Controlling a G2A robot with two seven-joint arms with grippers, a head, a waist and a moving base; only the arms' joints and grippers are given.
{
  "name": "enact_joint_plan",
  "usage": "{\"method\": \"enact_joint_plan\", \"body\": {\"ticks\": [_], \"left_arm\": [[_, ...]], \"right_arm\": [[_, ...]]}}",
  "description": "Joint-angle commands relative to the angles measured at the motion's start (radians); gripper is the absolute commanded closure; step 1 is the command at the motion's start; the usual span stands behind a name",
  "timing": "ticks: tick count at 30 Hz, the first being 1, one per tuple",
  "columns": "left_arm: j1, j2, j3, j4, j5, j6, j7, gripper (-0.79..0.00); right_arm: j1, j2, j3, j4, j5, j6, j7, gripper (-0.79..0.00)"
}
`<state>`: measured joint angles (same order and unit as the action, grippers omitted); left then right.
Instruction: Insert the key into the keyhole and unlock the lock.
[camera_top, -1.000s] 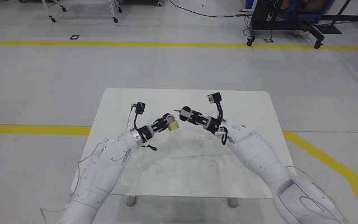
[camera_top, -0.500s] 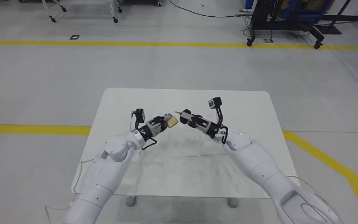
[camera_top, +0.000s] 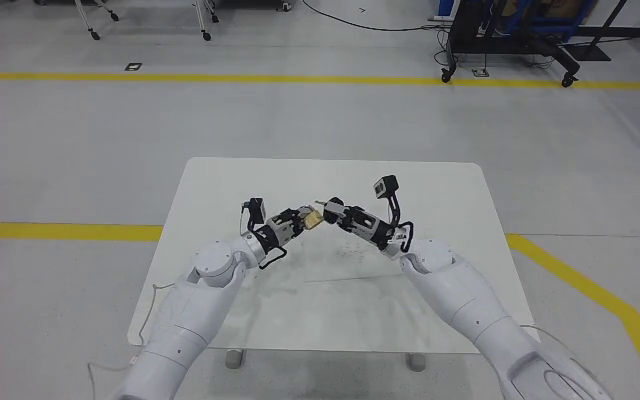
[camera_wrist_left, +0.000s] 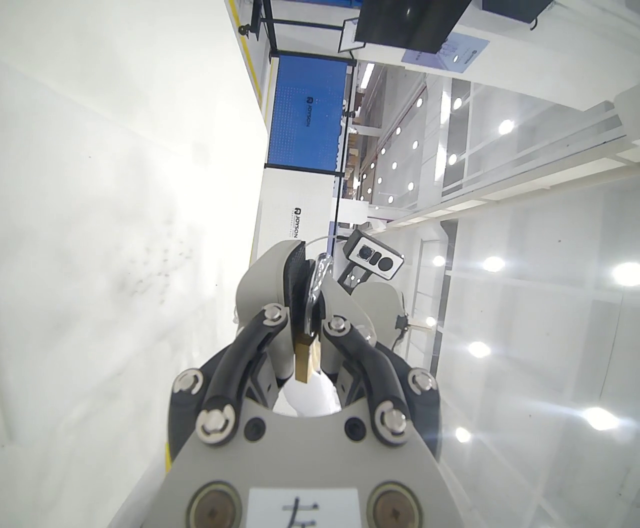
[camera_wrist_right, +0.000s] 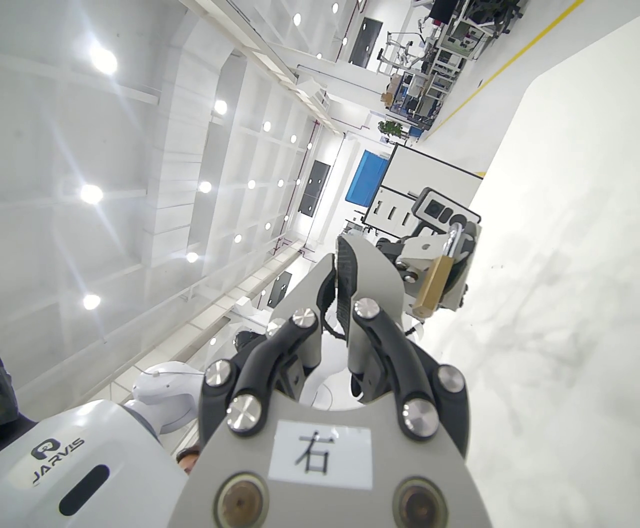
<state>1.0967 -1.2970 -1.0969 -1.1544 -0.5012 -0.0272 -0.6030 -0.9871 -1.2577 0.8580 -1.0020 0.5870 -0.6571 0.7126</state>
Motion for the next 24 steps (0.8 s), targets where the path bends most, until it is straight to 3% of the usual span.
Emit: {"method": "enact_joint_plan", "body": {"ticks": [1,7,12,24], "left_arm": [[0.008,-0.002,-0.008,0.001,-0.028,0.016,0.024,0.000],[0.005,-0.008,0.004,-0.009,-0.029,0.063,0.058,0.000],[-0.009,-0.018,0.034,0.000,-0.013,0.054,0.070,0.000],[0.007,-0.024,0.032,-0.008,-0.046,0.039,0.082,0.000]], "right_arm": [[-0.016,0.008,0.015,-0.012,-0.076,0.028,-0.049,0.000],[-0.130,0.054,0.104,-0.169,-0.259,0.192,-0.143,0.000],[-0.262,0.087,0.181,-0.394,-0.341,0.369,-0.210,0.000],[-0.265,0.086,0.179,-0.398,-0.347,0.372,-0.215,0.000]]}}
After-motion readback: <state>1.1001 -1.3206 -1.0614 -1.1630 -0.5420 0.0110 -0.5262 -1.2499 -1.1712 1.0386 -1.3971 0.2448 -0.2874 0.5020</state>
